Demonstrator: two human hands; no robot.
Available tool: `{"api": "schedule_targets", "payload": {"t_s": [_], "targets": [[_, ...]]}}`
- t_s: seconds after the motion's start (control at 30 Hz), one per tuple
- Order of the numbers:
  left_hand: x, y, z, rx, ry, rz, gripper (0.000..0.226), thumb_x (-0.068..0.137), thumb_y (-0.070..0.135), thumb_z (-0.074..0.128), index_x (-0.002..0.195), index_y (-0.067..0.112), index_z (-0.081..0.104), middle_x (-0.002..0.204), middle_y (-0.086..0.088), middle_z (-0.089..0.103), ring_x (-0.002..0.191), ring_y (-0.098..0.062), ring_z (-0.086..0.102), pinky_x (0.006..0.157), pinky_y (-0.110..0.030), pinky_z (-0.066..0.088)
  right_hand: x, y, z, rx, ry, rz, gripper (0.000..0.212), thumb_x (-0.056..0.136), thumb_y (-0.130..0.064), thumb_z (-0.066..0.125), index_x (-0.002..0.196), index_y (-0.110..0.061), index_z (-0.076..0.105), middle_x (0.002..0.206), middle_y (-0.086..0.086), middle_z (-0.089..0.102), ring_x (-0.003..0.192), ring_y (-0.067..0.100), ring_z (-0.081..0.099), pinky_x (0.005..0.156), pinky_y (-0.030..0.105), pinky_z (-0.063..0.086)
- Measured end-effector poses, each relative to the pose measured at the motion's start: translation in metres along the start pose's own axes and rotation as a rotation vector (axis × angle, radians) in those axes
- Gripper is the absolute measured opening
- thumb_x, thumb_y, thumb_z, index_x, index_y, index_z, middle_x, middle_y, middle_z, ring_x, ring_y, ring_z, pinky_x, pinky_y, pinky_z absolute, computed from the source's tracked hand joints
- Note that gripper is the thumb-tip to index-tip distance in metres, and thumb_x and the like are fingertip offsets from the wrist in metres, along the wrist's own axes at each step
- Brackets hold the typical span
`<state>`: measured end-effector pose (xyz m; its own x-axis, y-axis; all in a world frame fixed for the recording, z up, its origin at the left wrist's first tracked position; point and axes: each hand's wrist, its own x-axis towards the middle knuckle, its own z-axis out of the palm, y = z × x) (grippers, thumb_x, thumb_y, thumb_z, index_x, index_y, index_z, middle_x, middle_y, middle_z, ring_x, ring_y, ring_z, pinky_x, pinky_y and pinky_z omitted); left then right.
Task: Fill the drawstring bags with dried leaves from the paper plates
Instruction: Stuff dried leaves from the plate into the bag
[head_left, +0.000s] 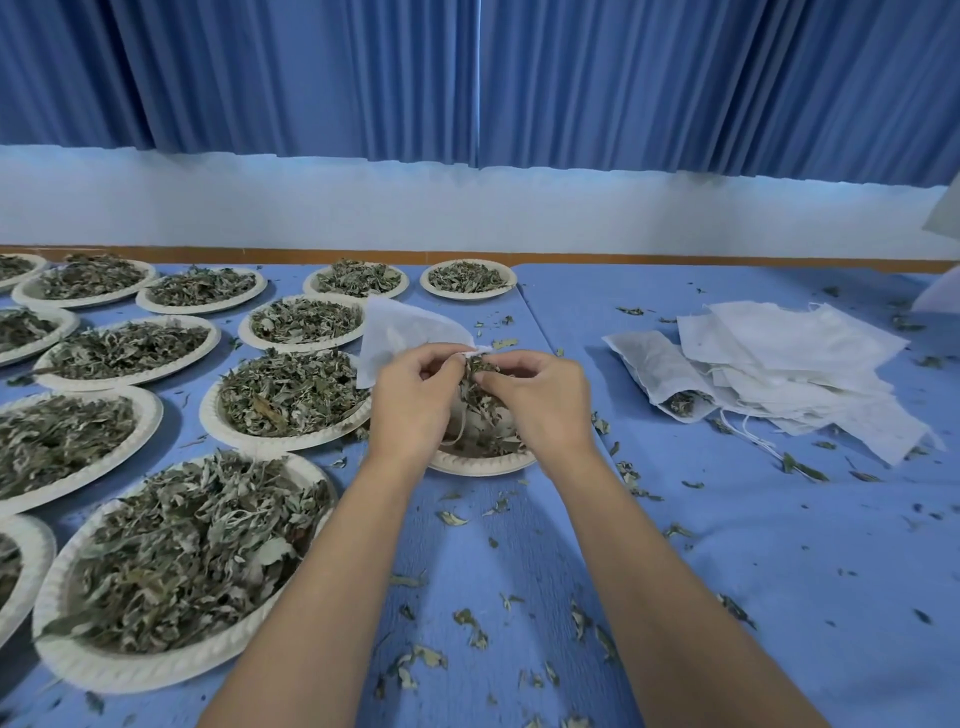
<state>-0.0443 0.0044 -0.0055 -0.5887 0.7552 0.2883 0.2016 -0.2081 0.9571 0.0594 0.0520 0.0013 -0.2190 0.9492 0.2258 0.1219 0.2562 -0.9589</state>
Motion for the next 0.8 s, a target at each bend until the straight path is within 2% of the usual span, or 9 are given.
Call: {"api": "schedule_targets", "payload": {"t_s": [0.1, 0.23, 0.33, 0.47, 0.6, 0.67, 0.7, 0.73, 0.8], "targets": [[0.001, 0.000, -0.003, 0.012, -0.058, -0.024, 0.022, 0.091, 0.013, 0.059, 0.081, 0.028, 0.072, 0.075, 0.013, 0.069, 0.065, 0.000, 0.057, 0.072, -0.024, 0.050, -0.001, 0.003, -0.001, 0.016, 0.018, 0.010, 0.020, 0.073, -0.012, 0.079, 0.075, -0.028, 0.067, 0.074, -0.010, 0.068, 0.071, 0.010, 0.066, 0.069, 0.025, 0.056], [0.005, 0.004, -0.012, -0.009, -0.095, -0.078, 0.028, 0.092, 0.011, 0.055, 0.075, 0.027, 0.070, 0.054, 0.021, 0.061, 0.050, 0.007, 0.053, 0.053, -0.010, 0.045, 0.000, 0.004, -0.001, 0.091, -0.101, 0.059, 0.043, 0.073, -0.011, 0.081, 0.109, -0.023, 0.062, 0.103, -0.009, 0.063, 0.085, 0.013, 0.066, 0.073, 0.027, 0.057], [0.005, 0.005, -0.013, 0.023, -0.110, -0.090, 0.033, 0.092, 0.011, 0.052, 0.070, 0.028, 0.069, 0.061, 0.024, 0.065, 0.058, 0.013, 0.057, 0.053, -0.004, 0.041, -0.001, 0.003, 0.001, 0.116, -0.223, 0.084, 0.039, 0.074, -0.008, 0.079, 0.111, -0.017, 0.067, 0.112, 0.004, 0.066, 0.083, 0.013, 0.066, 0.072, 0.025, 0.057], [0.002, 0.006, -0.011, 0.002, -0.147, -0.091, 0.030, 0.093, 0.011, 0.051, 0.072, 0.025, 0.068, 0.065, 0.025, 0.066, 0.062, 0.015, 0.056, 0.056, -0.002, 0.040, -0.001, 0.004, 0.003, 0.034, -0.119, 0.048, 0.020, 0.075, -0.012, 0.078, 0.092, -0.021, 0.072, 0.096, 0.004, 0.071, 0.083, 0.015, 0.069, 0.074, 0.027, 0.058], [-0.003, 0.011, -0.006, 0.058, -0.223, -0.019, 0.029, 0.093, 0.009, 0.054, 0.076, 0.026, 0.069, 0.074, 0.013, 0.068, 0.062, 0.003, 0.056, 0.066, -0.020, 0.048, -0.002, 0.004, 0.005, -0.173, 0.049, -0.070, 0.007, 0.080, -0.018, 0.069, 0.077, -0.023, 0.067, 0.069, -0.014, 0.063, 0.066, 0.000, 0.059, 0.055, 0.006, 0.041], [-0.005, 0.011, -0.002, 0.135, -0.235, 0.015, 0.031, 0.093, 0.008, 0.054, 0.075, 0.029, 0.068, 0.084, -0.007, 0.071, 0.067, -0.011, 0.056, 0.071, -0.036, 0.049, -0.003, 0.006, 0.006, -0.240, 0.102, -0.099, 0.012, 0.081, -0.013, 0.066, 0.072, -0.020, 0.062, 0.064, -0.016, 0.057, 0.061, -0.001, 0.053, 0.053, 0.006, 0.038], [-0.007, 0.012, 0.000, 0.132, -0.232, 0.010, 0.031, 0.093, 0.007, 0.054, 0.075, 0.029, 0.068, 0.088, -0.016, 0.070, 0.069, -0.017, 0.055, 0.070, -0.039, 0.048, -0.003, 0.007, 0.006, -0.273, 0.123, -0.104, 0.012, 0.081, -0.011, 0.065, 0.072, -0.017, 0.060, 0.063, -0.016, 0.055, 0.060, -0.001, 0.051, 0.053, 0.006, 0.037], [-0.008, 0.012, 0.002, 0.113, -0.227, 0.002, 0.031, 0.093, 0.007, 0.054, 0.075, 0.029, 0.068, 0.090, -0.020, 0.069, 0.069, -0.020, 0.054, 0.069, -0.039, 0.047, -0.002, 0.007, 0.006, -0.293, 0.141, -0.097, 0.011, 0.081, -0.010, 0.064, 0.073, -0.015, 0.060, 0.063, -0.016, 0.053, 0.060, 0.001, 0.050, 0.054, 0.006, 0.037], [-0.009, 0.010, 0.003, 0.125, -0.226, 0.006, 0.028, 0.093, 0.008, 0.055, 0.081, 0.028, 0.069, 0.086, -0.012, 0.069, 0.068, -0.015, 0.055, 0.072, -0.035, 0.047, 0.000, 0.007, 0.006, -0.296, 0.160, -0.051, 0.008, 0.082, -0.011, 0.063, 0.075, -0.014, 0.061, 0.065, -0.014, 0.054, 0.064, 0.005, 0.050, 0.052, 0.008, 0.037]]}}
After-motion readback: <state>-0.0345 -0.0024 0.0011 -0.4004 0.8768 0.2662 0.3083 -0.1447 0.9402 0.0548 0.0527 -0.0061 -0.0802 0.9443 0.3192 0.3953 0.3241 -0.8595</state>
